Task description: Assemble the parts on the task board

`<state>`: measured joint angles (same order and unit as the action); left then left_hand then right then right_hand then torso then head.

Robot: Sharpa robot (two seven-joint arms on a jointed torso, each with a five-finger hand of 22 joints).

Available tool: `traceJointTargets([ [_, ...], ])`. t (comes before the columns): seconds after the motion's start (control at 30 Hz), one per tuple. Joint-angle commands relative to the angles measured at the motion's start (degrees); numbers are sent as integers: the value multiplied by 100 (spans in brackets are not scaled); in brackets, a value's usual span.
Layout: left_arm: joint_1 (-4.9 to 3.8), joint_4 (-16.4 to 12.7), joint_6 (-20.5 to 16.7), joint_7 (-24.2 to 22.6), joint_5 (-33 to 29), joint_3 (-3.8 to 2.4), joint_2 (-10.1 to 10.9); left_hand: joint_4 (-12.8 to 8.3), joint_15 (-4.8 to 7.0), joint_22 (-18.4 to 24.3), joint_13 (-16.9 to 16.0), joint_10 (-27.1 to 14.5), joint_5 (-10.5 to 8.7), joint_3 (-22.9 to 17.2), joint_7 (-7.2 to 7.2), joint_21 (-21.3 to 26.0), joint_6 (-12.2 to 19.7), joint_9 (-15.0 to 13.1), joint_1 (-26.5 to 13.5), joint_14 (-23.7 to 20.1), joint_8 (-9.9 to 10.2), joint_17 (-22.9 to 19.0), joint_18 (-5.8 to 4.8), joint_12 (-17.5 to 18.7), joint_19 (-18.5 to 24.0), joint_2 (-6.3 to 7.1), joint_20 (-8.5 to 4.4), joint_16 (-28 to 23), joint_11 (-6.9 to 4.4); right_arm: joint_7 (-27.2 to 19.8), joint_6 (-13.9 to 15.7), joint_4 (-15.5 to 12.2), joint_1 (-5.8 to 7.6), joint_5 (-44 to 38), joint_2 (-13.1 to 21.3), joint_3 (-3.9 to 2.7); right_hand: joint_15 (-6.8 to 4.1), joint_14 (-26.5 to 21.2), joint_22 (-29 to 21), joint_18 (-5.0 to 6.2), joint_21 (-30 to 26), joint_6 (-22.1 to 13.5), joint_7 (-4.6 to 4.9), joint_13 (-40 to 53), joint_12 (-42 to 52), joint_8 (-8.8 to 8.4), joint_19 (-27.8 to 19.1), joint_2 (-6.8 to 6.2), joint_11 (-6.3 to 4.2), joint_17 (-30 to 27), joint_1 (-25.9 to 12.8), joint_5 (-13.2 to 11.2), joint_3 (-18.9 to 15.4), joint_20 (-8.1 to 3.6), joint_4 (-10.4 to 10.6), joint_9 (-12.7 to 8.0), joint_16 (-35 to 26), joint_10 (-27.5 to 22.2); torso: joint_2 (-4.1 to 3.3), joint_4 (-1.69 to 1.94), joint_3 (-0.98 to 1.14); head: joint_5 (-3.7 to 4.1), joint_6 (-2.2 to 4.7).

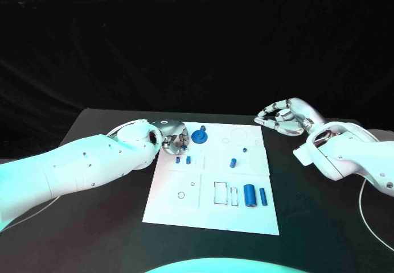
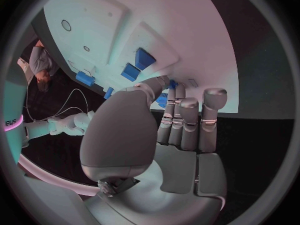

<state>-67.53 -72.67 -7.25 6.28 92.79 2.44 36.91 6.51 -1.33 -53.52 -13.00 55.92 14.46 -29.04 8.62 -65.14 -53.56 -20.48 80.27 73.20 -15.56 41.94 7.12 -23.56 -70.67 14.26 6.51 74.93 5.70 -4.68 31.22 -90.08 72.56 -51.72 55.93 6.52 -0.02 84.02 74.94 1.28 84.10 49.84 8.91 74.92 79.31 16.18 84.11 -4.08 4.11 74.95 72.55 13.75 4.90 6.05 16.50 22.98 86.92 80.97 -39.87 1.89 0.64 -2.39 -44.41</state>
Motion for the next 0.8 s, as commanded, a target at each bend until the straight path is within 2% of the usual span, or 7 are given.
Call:
traceJointTargets([
  [0.03, 113, 87, 695, 374, 174, 91, -9, 14, 35, -36, 4, 31, 48, -83, -10, -50, -80, 3, -1, 23, -39, 14, 55, -44, -55, -43, -33, 22, -40, -7, -45, -9, -3, -58, -2, 0, -35, 396, 1123, 31, -13, 7, -41, 474, -2, 27, 241, 11, -32, 575, 14, -3, 9, -31, 4, 9, -22, 14, 0, -3, 1, -3, -6],
  [0.37, 113, 97, 755, 414, 200, 93, -35, -47, 101, -83, -27, 88, 98, -666, -85, -98, -174, -147, -36, 72, -59, 118, 50, -184, -59, 95, -101, 57, -111, -9, -43, -13, -3, -58, 1, 0, -35, 396, 1123, 31, -13, 7, -41, 474, -2, 27, 241, 11, -32, 575, 14, -3, 9, -31, 4, 9, -22, 14, 1, 2, -2, 11, -14],
  [0.53, 112, 100, 773, 458, 265, 94, -32, -71, 100, -63, -32, 56, 94, -756, -87, -86, -184, -199, -68, 51, -72, 89, 55, -202, -35, 133, -105, 45, -106, -6, -44, -12, -3, -60, 5, 0, -35, 396, 1123, 31, -13, 7, -41, 474, -2, 27, 241, 11, -32, 575, 14, -3, 9, -31, 4, 9, -22, 14, 2, 6, -4, 16, -24],
  [0.63, 112, 103, 783, 486, 304, 95, -30, -82, 68, -36, -36, -56, 75, -797, -56, -65, -126, -254, -160, 29, -63, 68, 59, -209, -3, 209, -87, 36, -66, -5, -44, -11, -3, -62, 6, 0, -35, 396, 1123, 31, -13, 7, -41, 474, -2, 27, 241, 11, -32, 575, 14, -3, 9, -31, 4, 9, -22, 14, 2, 7, -5, 18, -22],
  [0.8, 112, 107, 800, 532, 364, 96, -33, -109, 29, -7, -76, -211, 35, -737, -22, -37, -7, -332, -305, 1, -44, 48, 65, -285, 34, 241, -45, 39, -26, -4, -40, -10, -3, -69, 5, 0, -35, 396, 1123, 31, -13, 7, -41, 474, -2, 27, 241, 11, -32, 575, 14, -3, 9, -31, 4, 9, -22, 14, 1, 11, -5, 18, -21],
])
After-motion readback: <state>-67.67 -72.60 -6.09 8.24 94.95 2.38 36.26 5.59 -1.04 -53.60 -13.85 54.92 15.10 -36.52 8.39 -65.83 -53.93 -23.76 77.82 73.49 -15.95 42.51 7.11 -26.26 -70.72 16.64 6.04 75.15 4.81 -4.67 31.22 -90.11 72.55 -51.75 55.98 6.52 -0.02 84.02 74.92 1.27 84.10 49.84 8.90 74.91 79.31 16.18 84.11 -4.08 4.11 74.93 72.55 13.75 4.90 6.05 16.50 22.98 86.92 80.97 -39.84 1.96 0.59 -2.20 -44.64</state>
